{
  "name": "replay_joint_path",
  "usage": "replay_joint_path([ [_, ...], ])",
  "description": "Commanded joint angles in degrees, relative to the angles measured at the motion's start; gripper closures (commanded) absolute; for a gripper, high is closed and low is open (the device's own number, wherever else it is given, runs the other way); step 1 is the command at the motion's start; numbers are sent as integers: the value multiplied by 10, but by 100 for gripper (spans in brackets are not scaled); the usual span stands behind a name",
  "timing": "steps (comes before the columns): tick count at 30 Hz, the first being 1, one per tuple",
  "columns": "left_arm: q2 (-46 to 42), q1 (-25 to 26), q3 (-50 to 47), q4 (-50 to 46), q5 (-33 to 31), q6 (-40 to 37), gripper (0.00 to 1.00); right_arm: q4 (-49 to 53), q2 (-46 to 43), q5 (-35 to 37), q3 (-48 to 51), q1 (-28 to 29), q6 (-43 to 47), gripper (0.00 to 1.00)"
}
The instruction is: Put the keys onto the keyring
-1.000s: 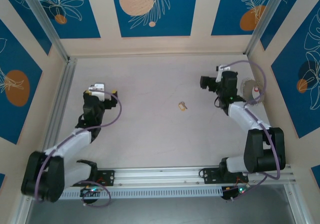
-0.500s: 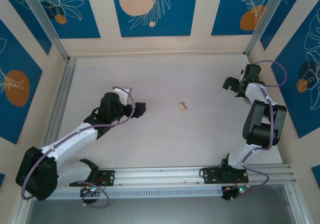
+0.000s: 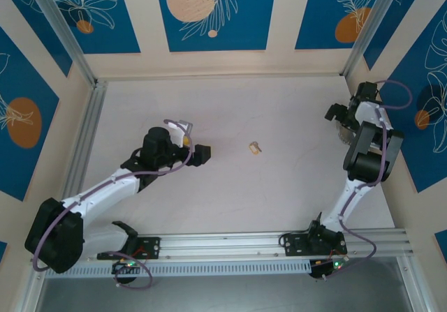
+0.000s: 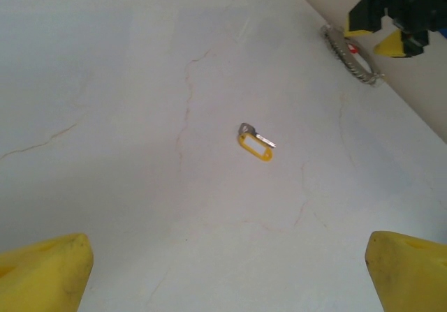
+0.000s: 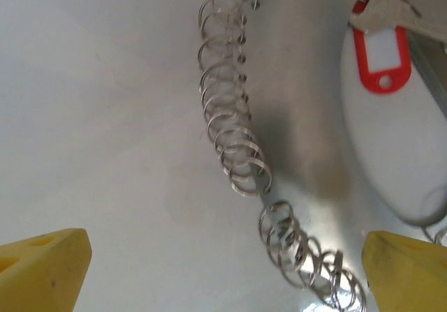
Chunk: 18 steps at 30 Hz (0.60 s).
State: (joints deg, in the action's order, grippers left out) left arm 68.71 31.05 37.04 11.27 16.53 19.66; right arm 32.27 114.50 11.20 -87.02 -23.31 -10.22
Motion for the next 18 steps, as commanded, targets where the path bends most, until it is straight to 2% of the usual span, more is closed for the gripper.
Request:
replay_joint_path([
  [1, 11, 4, 15, 40, 39, 7, 0, 64, 26, 2, -44, -12, 19, 1],
  [12, 6, 2, 9, 68, 54, 7, 0, 150, 112, -30, -143, -23, 46, 1],
  [18, 2, -2, 5, 73, 47, 4, 0, 179, 148, -26, -174, -20, 54, 6],
])
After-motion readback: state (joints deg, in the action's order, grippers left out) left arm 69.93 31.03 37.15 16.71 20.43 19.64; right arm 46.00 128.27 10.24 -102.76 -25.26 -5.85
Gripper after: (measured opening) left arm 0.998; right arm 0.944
